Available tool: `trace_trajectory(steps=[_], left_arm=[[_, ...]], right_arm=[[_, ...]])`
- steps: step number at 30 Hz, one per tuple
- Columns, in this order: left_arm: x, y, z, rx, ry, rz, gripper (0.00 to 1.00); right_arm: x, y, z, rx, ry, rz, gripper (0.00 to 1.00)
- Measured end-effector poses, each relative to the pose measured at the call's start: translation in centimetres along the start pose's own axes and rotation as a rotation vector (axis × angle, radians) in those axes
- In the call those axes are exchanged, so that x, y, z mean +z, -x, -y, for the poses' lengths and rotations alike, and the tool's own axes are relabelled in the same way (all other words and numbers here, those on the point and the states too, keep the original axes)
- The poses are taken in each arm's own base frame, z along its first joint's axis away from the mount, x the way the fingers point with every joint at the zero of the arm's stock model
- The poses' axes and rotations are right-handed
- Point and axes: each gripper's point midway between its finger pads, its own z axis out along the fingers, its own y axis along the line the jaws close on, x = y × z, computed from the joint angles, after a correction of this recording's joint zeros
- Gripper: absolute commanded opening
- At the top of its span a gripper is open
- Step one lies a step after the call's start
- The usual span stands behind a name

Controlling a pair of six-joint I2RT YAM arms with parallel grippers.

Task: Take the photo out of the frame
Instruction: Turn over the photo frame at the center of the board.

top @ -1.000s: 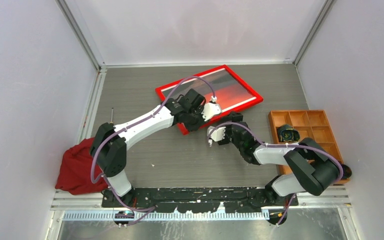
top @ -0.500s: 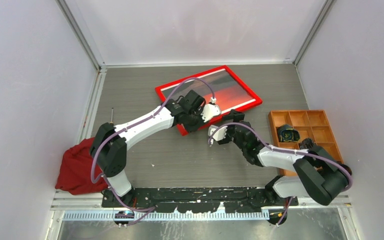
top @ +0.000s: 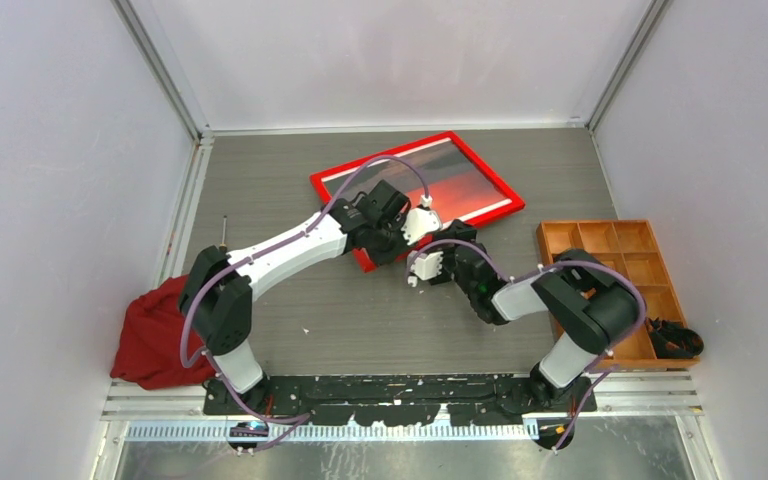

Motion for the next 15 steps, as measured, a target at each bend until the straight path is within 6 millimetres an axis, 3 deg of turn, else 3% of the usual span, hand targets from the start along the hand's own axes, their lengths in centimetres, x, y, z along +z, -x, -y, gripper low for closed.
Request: trace_trajectory(steps=[3,6,15], left_arm=[[-0.2,-0.1,0.1,0.0,-0.003,0.003,0.0],[-0.3,-0.3,0.3,0.001,-0.006,0.002,0.0],[-0.4,-0.5,0.4,0.005,-0.012,-0.001,0.01]], right_arm=[[0.6,0.1,-0.2,-0.027,-0.023,-0.005,0.8],[1.1,0.3,-0.3,-0.053,-0.046,-0.003,0.68],[1.0,0.7,1.0,-0.074,-0.103,0.008,0.08]])
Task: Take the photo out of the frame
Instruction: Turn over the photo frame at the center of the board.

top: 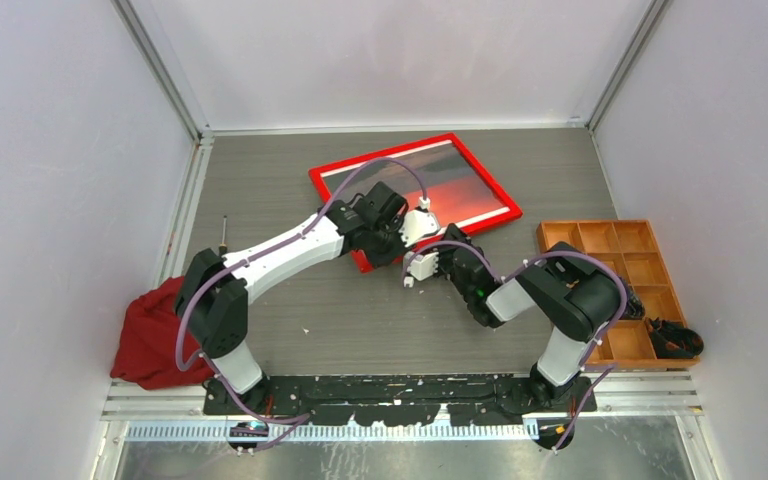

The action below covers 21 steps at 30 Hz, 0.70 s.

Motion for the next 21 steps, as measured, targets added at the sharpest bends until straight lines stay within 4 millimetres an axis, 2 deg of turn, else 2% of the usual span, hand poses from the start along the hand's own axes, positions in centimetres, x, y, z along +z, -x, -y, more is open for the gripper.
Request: trace_trajectory(steps=[2,5,10,11,16,21], left_arm=[[-0.3,0.1,-0.1,0.002,0.007,0.005,0.02],[-0.6,0.3,-0.2,0.003,0.013,0.013,0.13],[-1.1,0.4,-0.3,0.007,0.02,0.02,0.4],[-1.3,0.5,-0.4,0.01,0.022,0.023,0.53],[-4.8,1.9,-1.3,0.038,0.079,0.096,0.71],[-9.7,3.5,-2.7,0.027,0.167,0.209,0.89]], right_arm=[[-0.1,0.1,0.5,-0.008,-0.019,0.001,0.01],[-0.1,0.1,0.8,0.007,-0.028,0.001,0.01],[-0.2,0.1,1.0,0.027,-0.035,0.002,0.01],[-0.2,0.1,1.1,0.031,-0.039,0.002,0.01],[-0.4,0.5,1.4,-0.005,-0.044,0.012,0.01],[-0.7,0.6,2.4,0.006,-0.069,0.017,0.01]])
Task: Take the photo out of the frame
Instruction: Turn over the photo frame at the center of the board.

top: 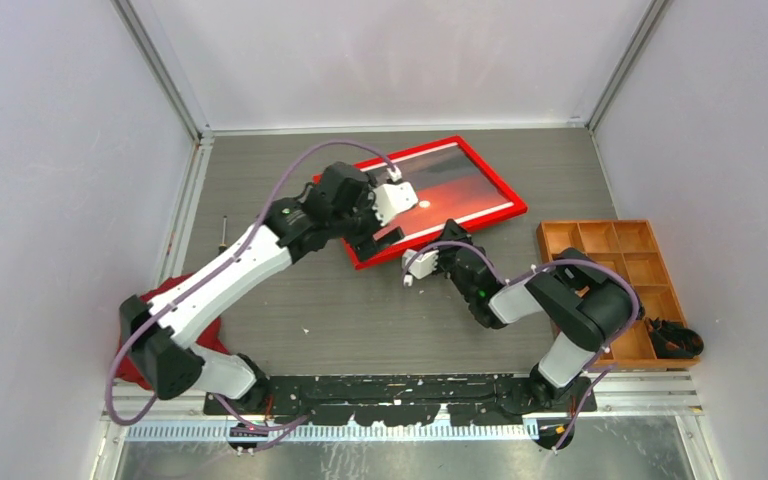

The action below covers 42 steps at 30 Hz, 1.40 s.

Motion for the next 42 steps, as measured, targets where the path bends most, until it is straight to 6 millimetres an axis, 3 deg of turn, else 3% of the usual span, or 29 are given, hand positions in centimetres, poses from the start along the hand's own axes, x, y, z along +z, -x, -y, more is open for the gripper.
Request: trace_trajectory(steps=[3,7,9,12,15,21,26,35,42], left_arm=[[-2.7,0.6,-2.3,-0.04,0.081,0.056,0.95],[-6.8,-0.5,-7.5,-0.16,0.253,0.123,1.0],[-9.1,-2.6,-10.3,-0.242,0.357,0.147,1.0],[-11.4,-6.4,-12.3,-0.34,0.461,0.141,1.0],[-12.0,-9.7,-12.7,-0.417,0.503,0.116,1.0],[-11.3,-17.1,-13.1,-0.609,0.538,0.057,1.0],[-11.3,-20.5,-13.2,-0.69,0.566,0.043,1.0],[-11.3,-19.8,-12.1,-0.656,0.543,0.108,1.0],[-10.7,-19.6,-11.7,-0.651,0.511,0.127,1.0]], right_arm=[[-0.1,0.1,0.6,0.005,-0.015,0.004,0.01],[-0.6,0.3,1.5,0.019,-0.022,0.006,0.01],[-1.1,0.6,2.1,0.04,-0.005,0.002,0.01],[-1.5,0.8,3.7,0.092,0.005,-0.009,0.01],[-1.6,1.2,5.8,0.165,0.011,-0.019,0.01],[-2.0,2.4,10.1,0.33,0.095,-0.042,0.01],[-2.9,4.3,15.7,0.524,0.134,-0.037,0.01],[-5.1,6.0,20.3,0.774,0.172,-0.025,0.01],[-6.4,7.6,21.4,0.921,0.232,0.022,0.01]])
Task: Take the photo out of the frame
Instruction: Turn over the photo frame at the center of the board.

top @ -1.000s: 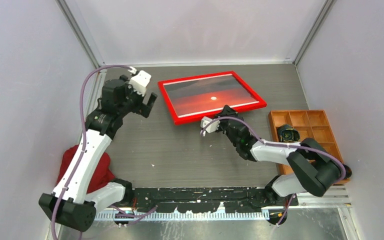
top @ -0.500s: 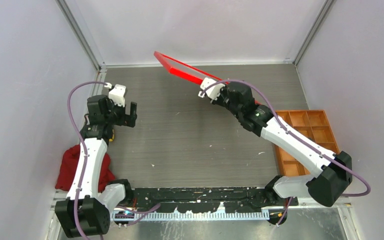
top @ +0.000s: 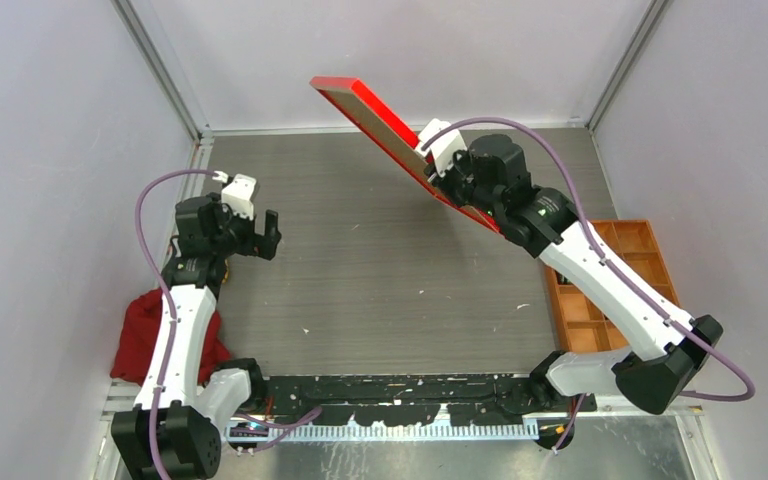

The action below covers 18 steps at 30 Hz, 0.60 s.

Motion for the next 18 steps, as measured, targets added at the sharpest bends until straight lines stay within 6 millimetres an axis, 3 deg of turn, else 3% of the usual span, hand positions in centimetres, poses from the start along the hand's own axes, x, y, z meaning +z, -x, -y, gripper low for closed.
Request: trace_trajectory(steps=[10,18], left_arm=[[0.2,-0.2,0.6,-0.002,-0.033,0.003,1.0],[0.3,-0.3,0.9,-0.003,-0.052,0.005,1.0]], right_arm=[[-1.0,1.4,1.0,0.282,0.09,0.067,0.01],[-0.7,0.9,2.5,0.607,0.166,0.119,0.01]])
